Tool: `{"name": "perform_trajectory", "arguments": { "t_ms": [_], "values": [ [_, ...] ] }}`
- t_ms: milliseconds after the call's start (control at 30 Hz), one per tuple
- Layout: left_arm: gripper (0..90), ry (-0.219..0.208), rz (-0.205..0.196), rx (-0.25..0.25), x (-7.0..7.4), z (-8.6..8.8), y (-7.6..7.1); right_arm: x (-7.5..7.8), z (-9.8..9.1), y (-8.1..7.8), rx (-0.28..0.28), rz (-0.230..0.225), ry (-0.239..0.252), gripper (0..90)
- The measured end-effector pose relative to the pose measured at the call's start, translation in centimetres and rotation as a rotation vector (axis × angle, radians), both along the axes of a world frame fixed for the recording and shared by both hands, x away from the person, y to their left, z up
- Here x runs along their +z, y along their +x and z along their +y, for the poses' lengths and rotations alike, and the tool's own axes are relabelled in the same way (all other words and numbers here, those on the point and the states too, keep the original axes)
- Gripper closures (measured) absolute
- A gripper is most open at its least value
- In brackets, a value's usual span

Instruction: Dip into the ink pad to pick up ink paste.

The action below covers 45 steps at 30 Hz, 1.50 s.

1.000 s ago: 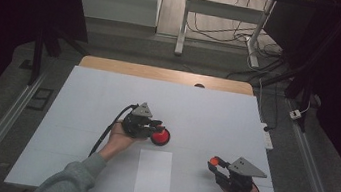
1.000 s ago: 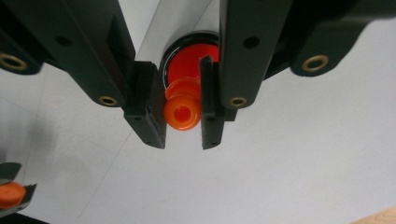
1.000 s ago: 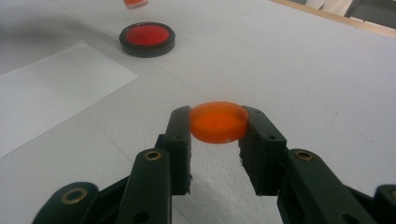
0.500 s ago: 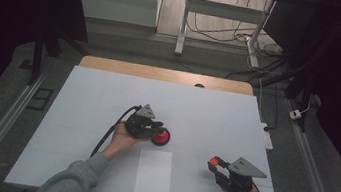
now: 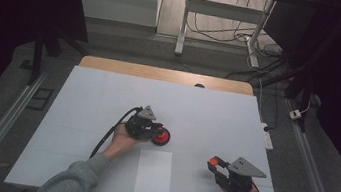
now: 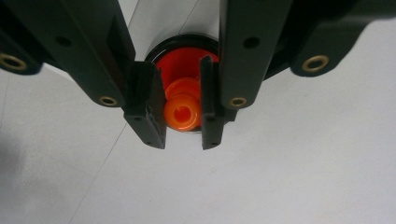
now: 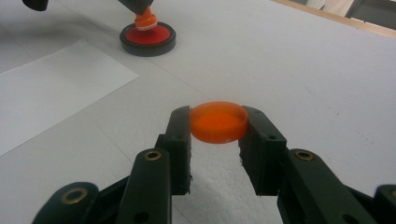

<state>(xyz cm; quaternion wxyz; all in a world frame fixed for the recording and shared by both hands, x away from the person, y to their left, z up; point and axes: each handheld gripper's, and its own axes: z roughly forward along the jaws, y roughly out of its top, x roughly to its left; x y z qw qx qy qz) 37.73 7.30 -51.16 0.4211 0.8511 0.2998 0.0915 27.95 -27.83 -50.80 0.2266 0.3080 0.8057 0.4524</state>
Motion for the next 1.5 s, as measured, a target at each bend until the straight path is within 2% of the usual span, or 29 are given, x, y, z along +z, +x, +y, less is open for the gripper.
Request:
{"name": "perform_trajectory", "arguments": {
  "t_ms": [300,367,433,633,733,1067,1300,1400,1500],
  "values": [
    [72.2,0.012,0.003,-0.002,-0.16,-0.11,0.05,0.02,-0.02,0.01,-0.002,0.002,-0.006,64.6],
    [72.2,0.025,0.009,-0.004,-0.33,-0.19,0.1,0.0,-0.01,0.01,-0.002,0.0,-0.003,64.6],
    [72.2,0.018,0.007,-0.002,-0.49,-0.27,0.11,0.0,0.01,0.01,-0.001,-0.001,0.0,64.6],
    [72.4,0.056,-0.031,-0.004,-0.54,-0.78,-0.21,0.03,0.06,-0.06,0.0,-0.001,0.0,64.6],
    [72.5,0.067,-0.039,-0.004,-0.52,-0.91,-0.29,0.04,0.08,-0.09,0.0,0.0,0.002,64.6],
    [72.6,0.055,-0.03,-0.006,-0.68,-0.83,-0.12,0.01,0.2,-0.1,0.002,-0.001,-0.004,64.5],
    [72.6,0.012,-0.007,-0.011,-0.96,-0.33,0.16,0.03,0.2,-0.13,0.001,-0.004,-0.002,64.6],
    [72.6,0.013,-0.008,-0.011,-0.99,-0.32,0.11,0.03,0.17,-0.13,0.001,-0.004,-0.001,64.5],
    [72.6,0.032,-0.027,-0.012,-0.94,-0.52,-0.05,0.02,0.17,-0.12,0.002,-0.003,-0.001,64.6]
  ]
}}
